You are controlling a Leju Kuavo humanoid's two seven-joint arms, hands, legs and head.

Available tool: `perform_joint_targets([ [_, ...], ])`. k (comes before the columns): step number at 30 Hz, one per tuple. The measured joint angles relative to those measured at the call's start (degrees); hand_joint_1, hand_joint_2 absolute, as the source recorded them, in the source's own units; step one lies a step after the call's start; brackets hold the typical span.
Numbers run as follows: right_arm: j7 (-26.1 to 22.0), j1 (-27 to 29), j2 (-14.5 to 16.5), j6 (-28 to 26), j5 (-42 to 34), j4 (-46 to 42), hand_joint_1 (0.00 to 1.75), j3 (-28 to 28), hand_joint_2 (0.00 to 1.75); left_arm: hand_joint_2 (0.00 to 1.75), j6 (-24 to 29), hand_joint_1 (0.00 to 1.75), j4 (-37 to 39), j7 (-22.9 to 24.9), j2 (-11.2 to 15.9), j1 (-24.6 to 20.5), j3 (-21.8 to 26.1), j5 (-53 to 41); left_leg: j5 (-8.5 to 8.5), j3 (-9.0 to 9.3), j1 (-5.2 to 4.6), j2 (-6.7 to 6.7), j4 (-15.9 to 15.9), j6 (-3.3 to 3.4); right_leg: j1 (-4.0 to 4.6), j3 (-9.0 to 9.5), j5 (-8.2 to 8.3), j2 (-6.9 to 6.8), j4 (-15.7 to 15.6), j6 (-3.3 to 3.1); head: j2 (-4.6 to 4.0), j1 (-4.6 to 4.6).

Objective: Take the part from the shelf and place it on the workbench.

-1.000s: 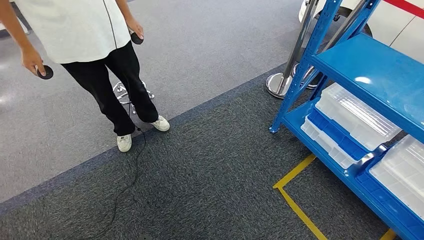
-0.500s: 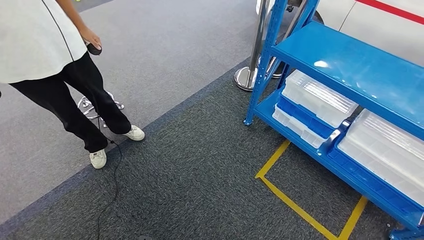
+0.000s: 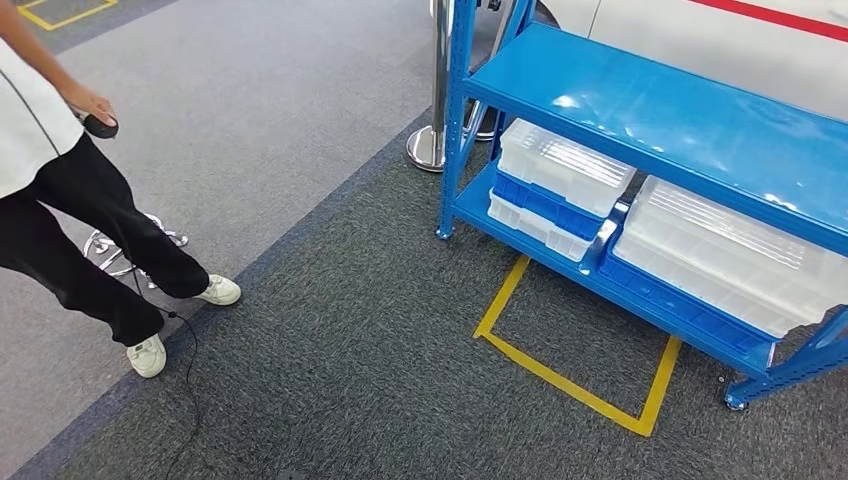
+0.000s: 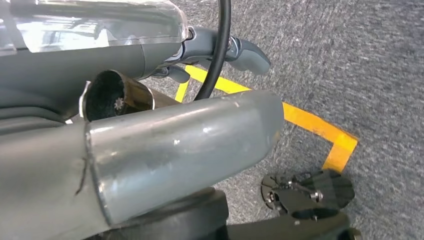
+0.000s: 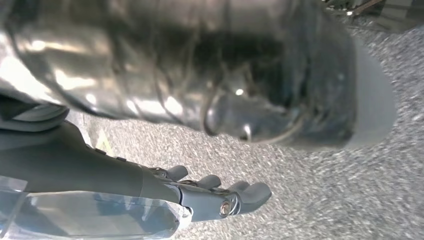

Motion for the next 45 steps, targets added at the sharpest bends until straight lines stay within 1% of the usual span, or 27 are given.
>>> perform_joint_targets([
  [2, 0.27, 0.06, 0.01, 0.08, 0.04, 0.01, 0.0, -0.02, 0.0, 0.0, -0.04, 0.0, -0.01, 0.01, -0.03, -0.13, -0.01, -0.01, -1.4, -0.35, 0.24, -1.9, 1.52, -0.7, -0.31, 0.1, 0.38, 1.14, -0.45, -0.8, 0.0, -0.01],
  [4, 0.43, -0.03, -0.03, 0.1, 0.11, -0.01, 0.0, -0.02, 0.0, 0.0, -0.13, 0.0, -0.01, 0.05, -0.04, -0.05, -0.02, -0.02, -5.01, -2.85, 0.44, -5.04, 7.39, -1.12, -0.47, 0.0, 0.7, 2.32, -0.66, -1.38, 0.0, -0.02],
  [6, 0.48, -0.07, -0.09, 0.1, 0.23, -0.02, 0.0, -0.03, 0.0, 0.0, -0.2, 0.0, 0.0, 0.13, -0.04, 0.19, -0.03, -0.01, -7.96, -6.28, 0.46, -6.11, 14.66, -1.28, -0.38, -0.26, 0.8, 3.83, -0.52, -1.59, 0.0, -0.03],
  [7, 0.46, -0.05, -0.12, 0.1, 0.32, -0.01, 0.0, -0.04, 0.0, 0.0, -0.2, 0.0, 0.0, 0.16, -0.04, 0.28, -0.03, 0.01, -7.92, -7.1, 0.46, -6.2, 16.23, -1.27, -0.33, -0.32, 0.81, 4.65, -0.41, -1.6, 0.0, -0.04],
  [8, 0.42, -0.02, -0.14, 0.1, 0.39, -0.01, 0.0, -0.04, 0.0, 0.0, -0.24, 0.0, 0.0, 0.16, -0.04, 0.31, -0.04, 0.03, -6.71, -6.89, 0.47, -6.28, 15.55, -1.2, -0.32, -0.33, 0.8, 5.49, -0.29, -1.59, 0.0, -0.04],
  [9, 0.34, -0.02, -0.15, 0.1, 0.48, -0.01, 0.0, -0.04, 0.0, 0.0, -0.28, 0.0, 0.0, 0.16, -0.04, 0.29, -0.04, 0.04, -4.63, -5.65, 0.47, -6.63, 12.68, -1.05, -0.33, -0.3, 0.79, 6.32, -0.17, -1.55, 0.0, -0.03],
  [11, 0.09, -0.09, -0.15, 0.1, 0.67, -0.01, 0.0, -0.04, 0.0, 0.0, -0.41, 0.0, 0.0, 0.15, -0.04, 0.26, -0.04, 0.07, -0.98, -2.28, 0.55, -9.14, 4.8, -0.54, -0.31, -0.4, 0.75, 7.85, 0.11, -1.26, 0.0, -0.02],
  [13, -0.09, -0.21, -0.15, 0.1, 0.78, -0.02, 0.0, -0.06, 0.0, 0.0, -0.48, 0.0, 0.0, 0.15, -0.03, 0.21, -0.05, 0.08, -0.01, -0.66, 0.54, -11.12, 0.74, -0.13, -0.36, -0.82, 0.9, 9.21, 0.28, -0.54, 0.0, -0.02],
  [15, -0.15, -0.06, -0.17, 0.1, 0.79, -0.01, 0.0, -0.08, 0.0, 0.0, -0.5, 0.0, 0.0, 0.16, -0.04, 0.11, -0.07, 0.09, 0.01, -0.52, 0.46, -10.41, 0.33, 0.33, -0.46, -1.21, 1.28, 10.46, 0.09, 0.4, 0.0, -0.02],
  [16, -0.21, 0.06, -0.21, 0.09, 0.8, -0.01, 0.0, -0.12, 0.0, 0.0, -0.51, 0.0, 0.0, 0.15, -0.07, 0.03, -0.07, 0.08, 0.27, -0.4, 0.52, -9.71, 0.03, 0.73, -0.5, -1.39, 1.22, 10.16, 0.23, 0.74, 0.0, -0.01],
  [18, -0.39, 0.1, -0.3, 0.09, 0.89, 0.0, 0.0, -0.18, 0.0, 0.0, -0.52, 0.0, 0.0, 0.08, -0.12, -0.05, -0.1, 0.04, 0.8, -0.24, 0.76, -8.14, -0.64, 1.6, -0.37, -2.77, -0.68, 7.34, 2.95, 1.23, 0.0, 0.18],
  [20, -0.55, -0.11, -0.33, 0.1, 0.97, 0.0, 0.0, -0.21, 0.0, 0.0, -0.6, 0.0, 0.0, 0.02, -0.13, 0.08, -0.17, 0.05, 0.9, -0.31, 0.63, -6.41, -0.79, 1.99, -0.35, -6.05, -4.56, 4.1, 9.85, 1.55, 0.0, 0.34],
  [22, -0.63, -0.22, -0.33, 0.1, 1.01, 0.0, 0.0, -0.22, 0.0, 0.0, -0.71, 0.0, 0.0, 0.01, -0.1, 0.21, -0.24, 0.09, 0.79, -0.41, 0.48, -4.62, -0.76, 2.02, -0.5, -8.62, -6.48, 3.22, 15.46, 1.86, 0.0, 0.33],
  [23, -0.65, -0.2, -0.36, 0.1, 1.02, -0.01, 0.0, -0.25, 0.0, 0.0, -0.78, 0.0, 0.0, -0.01, -0.1, 0.18, -0.27, 0.09, 0.71, -0.39, 0.45, -3.82, -0.73, 1.98, -0.54, -8.36, -5.84, 2.98, 15.35, 1.92, 0.0, 0.32],
  [25, -0.68, -0.17, -0.5, 0.1, 1.07, -0.01, 0.0, -0.3, 0.0, 0.0, -0.91, 0.0, 0.0, -0.05, -0.12, 0.03, -0.33, 0.09, 0.42, -0.13, 0.42, -2.46, -0.63, 1.68, -0.49, -4.54, -2.35, 1.62, 8.97, 1.74, 0.0, 0.33],
  [27, -0.71, -0.38, -0.66, 0.1, 1.14, -0.01, 0.0, -0.32, 0.0, 0.0, -1.01, 0.0, 0.0, -0.12, -0.13, -0.07, -0.37, 0.07, -0.03, 0.13, 0.14, -1.32, -0.41, 1.04, 0.01, -0.79, -0.27, -0.79, 2.08, 0.96, 0.0, 0.31],
  [28, -0.73, -0.48, -0.71, 0.11, 1.18, -0.02, 0.0, -0.32, 0.0, 0.0, -1.05, 0.0, 0.0, -0.14, -0.13, -0.12, -0.39, 0.05, -0.24, 0.28, -0.02, -0.78, -0.32, 0.7, 0.26, -0.05, -0.08, -1.42, 0.49, 0.49, 0.0, 0.27],
  [30, -0.74, -0.51, -0.72, 0.12, 1.24, -0.02, 0.0, -0.32, 0.0, 0.0, -1.14, 0.0, 0.0, -0.16, -0.1, -0.32, -0.41, 0.03, -0.49, 0.64, -0.18, 0.28, -0.34, 0.12, 0.45, -0.16, -0.17, -0.56, 0.05, -0.32, 0.0, 0.2],
  [31, -0.74, -0.44, -0.72, 0.13, 1.26, -0.02, 0.0, -0.32, 0.0, 0.0, -1.18, 0.0, 0.0, -0.16, -0.1, -0.44, -0.41, 0.02, -0.76, 0.82, -0.08, 0.19, -0.19, -0.2, 0.35, -0.13, -0.09, 0.05, -0.08, -0.65, 0.0, 0.19],
  [33, -0.73, -0.46, -0.71, 0.13, 1.28, -0.02, 0.0, -0.32, 0.0, 0.0, -1.22, 0.0, 0.0, -0.17, -0.1, -0.52, -0.42, 0.02, -2.74, 0.01, 0.16, -2.24, 2.3, -0.77, 0.02, -0.02, 0.18, 1.22, -0.4, -1.45, 0.0, 0.16],
  [35, -0.73, -0.6, -0.72, 0.13, 1.31, -0.02, 0.0, -0.32, 0.0, 0.0, -1.22, 0.0, 0.0, -0.17, -0.1, -0.34, -0.43, 0.03, -6.61, -3.16, 0.33, -5.31, 9.32, -1.07, -0.07, -0.13, 0.36, 2.5, -0.46, -1.96, 0.0, 0.13],
  [37, -0.74, -0.63, -0.72, 0.13, 1.34, -0.02, 0.0, -0.32, 0.0, 0.0, -1.23, 0.0, 0.0, -0.12, -0.09, -0.08, -0.44, 0.04, -8.76, -6.5, 0.38, -6.12, 15.98, -1.14, 0.0, -0.25, 0.4, 4.12, -0.36, -2.08, 0.0, 0.13],
  [38, -0.73, -0.61, -0.72, 0.13, 1.36, -0.02, 0.0, -0.32, 0.0, 0.0, -1.24, 0.0, 0.0, -0.07, -0.08, 0.0, -0.44, 0.04, -8.14, -7.04, 0.38, -6.2, 16.64, -1.1, 0.02, -0.22, 0.39, 4.97, -0.3, -2.08, 0.0, 0.13],
  [40, -0.72, -0.58, -0.72, 0.13, 1.41, -0.02, 0.0, -0.32, 0.0, 0.0, -1.25, 0.0, 0.0, 0.03, -0.08, -0.03, -0.44, 0.02, -3.91, -5.08, 0.39, -6.97, 11.33, -0.78, 0.02, -0.07, 0.37, 6.65, -0.18, -2.04, 0.0, 0.12],
  [42, -0.71, -0.63, -0.67, 0.13, 1.45, -0.02, 0.0, -0.32, 0.0, 0.0, -1.25, 0.0, 0.02, 0.13, 0.0, -0.01, -0.46, 0.02, -0.46, -2.07, 0.54, -10.23, 3.71, -0.21, 0.02, -0.24, 0.34, 8.18, 0.08, -1.73, 0.0, 0.15],
  [44, -0.71, -0.66, -0.63, 0.13, 1.56, -0.02, 0.0, -0.32, 0.0, 0.0, -1.26, 0.0, 0.05, 0.27, 0.07, -0.05, -0.5, 0.02, 0.13, -0.95, 0.51, -12.39, 0.62, 0.22, -0.22, -0.82, 0.53, 9.55, 0.27, -0.94, 0.0, 0.16],
  [45, -0.71, -0.68, -0.63, 0.13, 1.6, -0.02, 0.0, -0.32, 0.0, 0.0, -1.26, 0.0, 0.05, 0.3, 0.07, -0.08, -0.52, 0.02, 0.1, -0.92, 0.48, -12.35, 0.33, 0.25, -0.25, -1.01, 0.6, 9.91, 0.35, -0.68, 0.0, 0.15],
])
